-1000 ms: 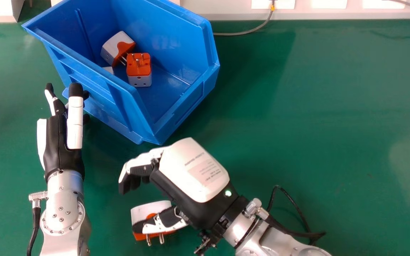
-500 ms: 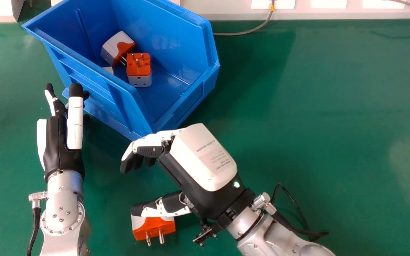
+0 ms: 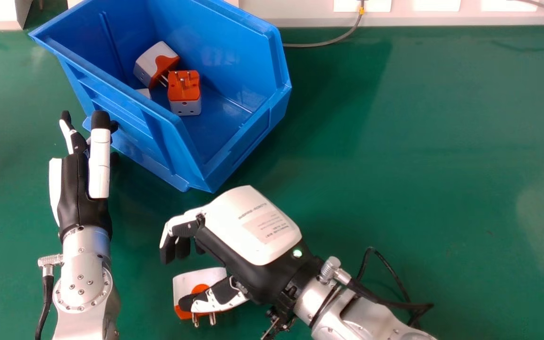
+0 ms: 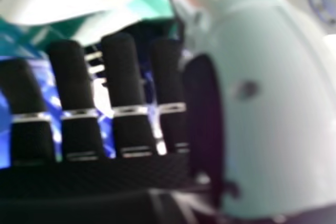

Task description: Pick all objects and put in blue box

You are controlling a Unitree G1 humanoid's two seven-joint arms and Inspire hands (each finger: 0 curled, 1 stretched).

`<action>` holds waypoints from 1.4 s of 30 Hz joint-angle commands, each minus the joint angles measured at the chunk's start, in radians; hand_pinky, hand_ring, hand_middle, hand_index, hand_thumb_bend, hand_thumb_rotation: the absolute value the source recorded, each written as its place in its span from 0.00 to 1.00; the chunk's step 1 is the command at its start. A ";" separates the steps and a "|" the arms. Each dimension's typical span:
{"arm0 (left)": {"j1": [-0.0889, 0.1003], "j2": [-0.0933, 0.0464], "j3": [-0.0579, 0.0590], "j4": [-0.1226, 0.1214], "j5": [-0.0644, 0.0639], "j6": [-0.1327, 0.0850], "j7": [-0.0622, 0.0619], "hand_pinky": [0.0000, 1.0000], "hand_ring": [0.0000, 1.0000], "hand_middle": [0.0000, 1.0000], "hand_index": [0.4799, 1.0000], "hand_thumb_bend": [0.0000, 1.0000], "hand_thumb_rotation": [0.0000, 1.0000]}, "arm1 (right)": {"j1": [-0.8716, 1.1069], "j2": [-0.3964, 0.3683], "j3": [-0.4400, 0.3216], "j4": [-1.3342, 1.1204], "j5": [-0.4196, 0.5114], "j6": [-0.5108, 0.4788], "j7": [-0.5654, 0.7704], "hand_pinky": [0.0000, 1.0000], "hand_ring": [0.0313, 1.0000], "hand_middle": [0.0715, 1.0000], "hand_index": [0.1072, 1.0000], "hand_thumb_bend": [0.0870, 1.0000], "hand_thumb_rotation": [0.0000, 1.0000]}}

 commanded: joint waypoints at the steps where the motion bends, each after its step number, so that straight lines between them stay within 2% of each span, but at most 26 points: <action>1: -0.019 0.004 -0.003 -0.012 0.002 -0.009 -0.003 0.85 0.90 0.86 0.88 0.99 1.00 | 0.001 -0.012 0.007 -0.034 -0.019 0.025 0.030 0.46 0.55 0.62 0.60 0.61 0.03; 5: -0.019 0.004 -0.003 -0.011 0.003 -0.009 -0.004 0.85 0.90 0.86 0.88 0.99 1.00 | -0.002 -0.017 0.011 -0.042 -0.032 0.035 0.024 0.55 0.69 0.73 0.70 0.72 0.08; 11: -0.022 0.004 -0.003 -0.008 0.003 -0.010 -0.004 0.85 0.90 0.86 0.88 0.99 1.00 | -0.009 -0.022 0.018 -0.040 -0.038 0.044 0.026 0.60 0.76 0.80 0.75 0.78 0.11; 29: -0.021 -0.002 -0.006 -0.019 0.003 -0.003 0.002 0.85 0.90 0.86 0.88 1.00 1.00 | -0.019 -0.035 0.022 -0.061 -0.045 0.063 0.057 0.61 0.78 0.82 0.76 0.81 0.16; 35: -0.024 -0.002 -0.006 -0.013 0.003 -0.003 0.003 0.85 0.90 0.86 0.88 1.00 1.00 | -0.016 -0.036 0.025 -0.054 -0.052 0.062 0.062 0.61 0.78 0.82 0.76 0.81 0.17; 42: -0.024 -0.002 -0.005 -0.017 0.002 0.000 0.003 0.85 0.90 0.86 0.88 1.00 1.00 | -0.017 -0.046 0.047 -0.098 -0.085 0.168 0.255 0.62 0.79 0.83 0.78 0.82 0.18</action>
